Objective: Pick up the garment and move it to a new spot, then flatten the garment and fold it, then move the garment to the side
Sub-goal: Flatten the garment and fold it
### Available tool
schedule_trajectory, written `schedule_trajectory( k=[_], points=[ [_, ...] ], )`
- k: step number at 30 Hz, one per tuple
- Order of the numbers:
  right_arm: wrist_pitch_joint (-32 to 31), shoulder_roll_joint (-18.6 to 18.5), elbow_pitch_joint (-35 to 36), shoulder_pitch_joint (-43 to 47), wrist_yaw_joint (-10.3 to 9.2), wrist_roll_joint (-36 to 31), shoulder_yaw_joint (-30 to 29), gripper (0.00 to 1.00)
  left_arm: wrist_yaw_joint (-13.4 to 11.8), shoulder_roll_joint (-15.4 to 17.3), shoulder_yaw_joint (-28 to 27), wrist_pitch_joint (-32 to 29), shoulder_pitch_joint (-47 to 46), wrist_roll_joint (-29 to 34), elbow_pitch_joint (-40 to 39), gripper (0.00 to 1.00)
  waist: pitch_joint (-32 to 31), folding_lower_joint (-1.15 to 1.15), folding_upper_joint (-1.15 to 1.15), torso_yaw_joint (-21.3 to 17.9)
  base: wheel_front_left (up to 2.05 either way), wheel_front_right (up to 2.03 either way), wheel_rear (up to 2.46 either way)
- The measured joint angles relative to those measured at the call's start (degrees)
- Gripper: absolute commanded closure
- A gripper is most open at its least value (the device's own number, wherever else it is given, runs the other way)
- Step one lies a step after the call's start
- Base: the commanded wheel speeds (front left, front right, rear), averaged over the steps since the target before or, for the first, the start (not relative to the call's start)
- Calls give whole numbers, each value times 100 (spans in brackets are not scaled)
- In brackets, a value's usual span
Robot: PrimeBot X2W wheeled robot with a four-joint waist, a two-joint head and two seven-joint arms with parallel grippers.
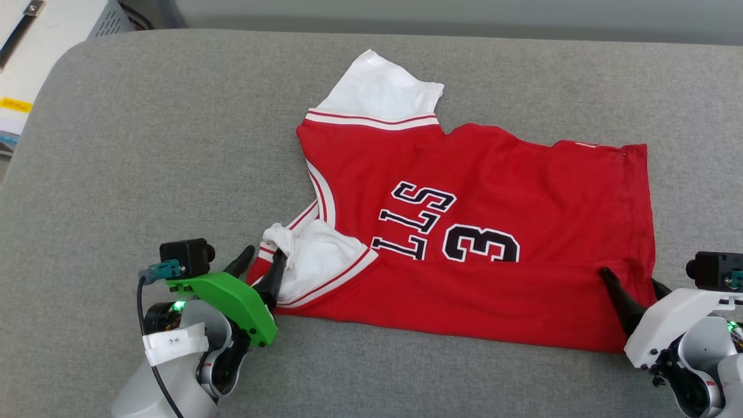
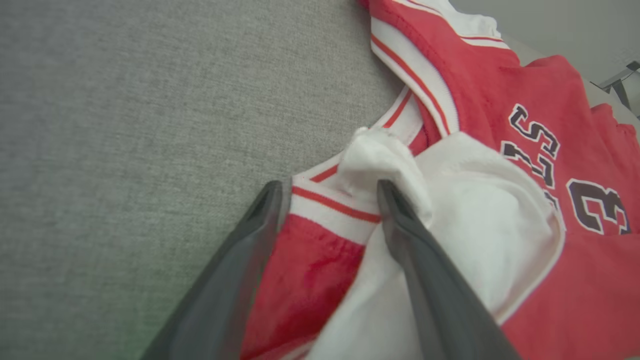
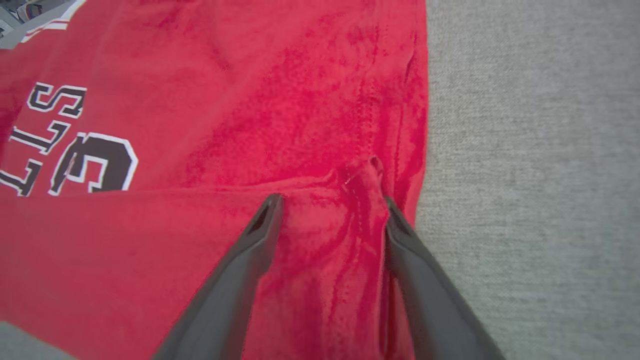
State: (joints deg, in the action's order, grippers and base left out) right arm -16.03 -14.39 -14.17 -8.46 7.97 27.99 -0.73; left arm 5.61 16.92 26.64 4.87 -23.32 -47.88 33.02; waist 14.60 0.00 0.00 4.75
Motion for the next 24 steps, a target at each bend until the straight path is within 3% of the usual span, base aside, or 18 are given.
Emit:
schedule_trajectory(
  k=[8,13,16,20,24],
  points=[
    [1469,59,51,124,-3,-269,-51,0,-288,197,-152,220,-1,10,165,0,-320,0,0,-57,0,0,0],
    [1968,218,102,338,-2,-647,-197,0,-438,504,-244,25,2,35,32,0,-526,0,0,-114,0,0,0],
    [2060,323,226,461,-2,-818,-314,0,-442,769,-254,-472,7,-47,-258,0,-655,0,0,-152,0,0,0],
    [2030,543,550,674,-3,-996,-435,0,-352,1140,-129,-1557,69,-277,-842,0,-764,0,0,-215,0,0,0],
    [1914,706,843,855,-2,-1093,-547,0,-426,1459,-132,-2512,192,-672,-1468,0,-789,0,0,-287,0,0,0]
  ],
)
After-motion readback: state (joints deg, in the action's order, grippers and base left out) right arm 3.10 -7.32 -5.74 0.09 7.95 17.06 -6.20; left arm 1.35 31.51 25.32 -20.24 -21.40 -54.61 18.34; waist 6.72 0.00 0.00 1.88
